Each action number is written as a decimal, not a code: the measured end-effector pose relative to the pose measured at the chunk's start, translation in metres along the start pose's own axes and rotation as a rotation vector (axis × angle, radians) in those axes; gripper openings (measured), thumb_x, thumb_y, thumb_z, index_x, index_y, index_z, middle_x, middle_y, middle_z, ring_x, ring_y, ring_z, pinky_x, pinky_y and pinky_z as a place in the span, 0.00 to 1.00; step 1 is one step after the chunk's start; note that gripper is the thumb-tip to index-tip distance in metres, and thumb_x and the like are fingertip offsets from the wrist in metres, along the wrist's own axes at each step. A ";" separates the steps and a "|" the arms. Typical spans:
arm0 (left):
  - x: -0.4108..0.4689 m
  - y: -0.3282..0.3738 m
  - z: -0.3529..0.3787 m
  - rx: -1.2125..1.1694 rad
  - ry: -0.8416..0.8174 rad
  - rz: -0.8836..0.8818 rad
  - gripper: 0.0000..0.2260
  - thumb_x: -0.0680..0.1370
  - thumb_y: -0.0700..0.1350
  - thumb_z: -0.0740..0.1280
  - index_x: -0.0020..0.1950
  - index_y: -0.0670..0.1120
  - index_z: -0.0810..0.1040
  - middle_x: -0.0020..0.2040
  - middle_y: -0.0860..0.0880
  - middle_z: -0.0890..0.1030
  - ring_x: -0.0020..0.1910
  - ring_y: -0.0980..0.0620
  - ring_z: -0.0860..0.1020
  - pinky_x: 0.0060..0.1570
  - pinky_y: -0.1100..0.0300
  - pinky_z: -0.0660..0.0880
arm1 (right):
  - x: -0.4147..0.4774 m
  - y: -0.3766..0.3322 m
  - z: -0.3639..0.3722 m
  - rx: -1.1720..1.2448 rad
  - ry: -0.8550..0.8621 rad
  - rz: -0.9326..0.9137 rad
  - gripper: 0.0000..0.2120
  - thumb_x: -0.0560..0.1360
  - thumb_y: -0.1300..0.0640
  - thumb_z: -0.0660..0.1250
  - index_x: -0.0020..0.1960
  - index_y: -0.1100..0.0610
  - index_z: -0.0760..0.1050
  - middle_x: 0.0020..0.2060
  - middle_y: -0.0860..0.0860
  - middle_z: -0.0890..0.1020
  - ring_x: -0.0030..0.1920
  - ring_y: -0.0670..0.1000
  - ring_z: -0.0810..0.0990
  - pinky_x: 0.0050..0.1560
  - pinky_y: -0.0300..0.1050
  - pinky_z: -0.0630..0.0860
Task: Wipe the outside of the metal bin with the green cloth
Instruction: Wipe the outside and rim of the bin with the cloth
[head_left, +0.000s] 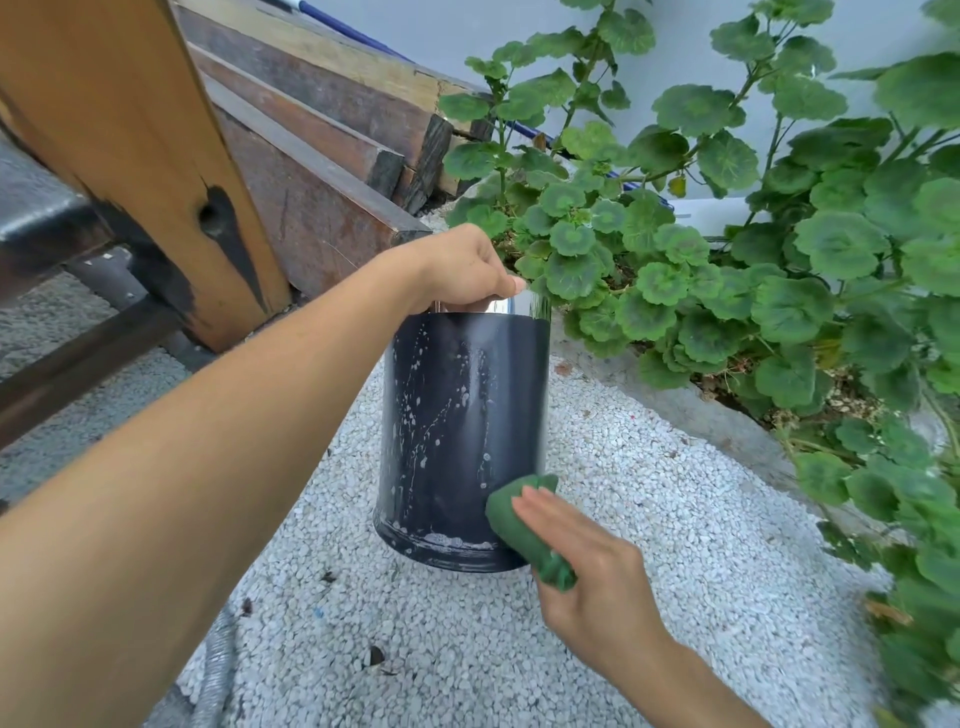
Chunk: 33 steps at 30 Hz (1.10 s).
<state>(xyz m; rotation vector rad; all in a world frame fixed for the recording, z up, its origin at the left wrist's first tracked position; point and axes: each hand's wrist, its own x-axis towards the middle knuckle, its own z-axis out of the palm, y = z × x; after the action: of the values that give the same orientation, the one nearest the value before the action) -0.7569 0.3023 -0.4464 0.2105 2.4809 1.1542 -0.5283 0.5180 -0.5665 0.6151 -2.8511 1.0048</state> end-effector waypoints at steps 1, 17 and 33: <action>0.001 0.000 0.000 0.000 -0.002 -0.001 0.27 0.82 0.48 0.69 0.26 0.46 0.63 0.25 0.47 0.63 0.21 0.52 0.65 0.50 0.61 0.72 | -0.008 0.002 0.003 0.006 -0.015 -0.007 0.39 0.60 0.72 0.78 0.68 0.51 0.76 0.66 0.46 0.77 0.67 0.44 0.75 0.66 0.41 0.73; 0.000 0.012 0.002 0.005 -0.025 -0.168 0.23 0.77 0.53 0.75 0.28 0.48 0.68 0.29 0.47 0.73 0.34 0.47 0.71 0.51 0.50 0.74 | 0.057 -0.020 -0.027 -0.001 0.334 -0.107 0.33 0.60 0.75 0.79 0.64 0.61 0.79 0.62 0.54 0.79 0.61 0.52 0.80 0.56 0.45 0.81; 0.002 0.029 0.012 0.018 0.011 -0.262 0.11 0.79 0.44 0.68 0.37 0.44 0.73 0.27 0.48 0.70 0.22 0.51 0.65 0.26 0.60 0.63 | 0.141 -0.034 -0.040 -0.306 0.267 -0.202 0.34 0.57 0.74 0.71 0.63 0.60 0.81 0.62 0.56 0.82 0.63 0.58 0.80 0.55 0.57 0.81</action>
<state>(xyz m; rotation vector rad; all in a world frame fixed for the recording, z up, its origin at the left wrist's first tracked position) -0.7549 0.3302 -0.4316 -0.1134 2.4397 1.0255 -0.6477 0.4691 -0.4890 0.6647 -2.5708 0.5573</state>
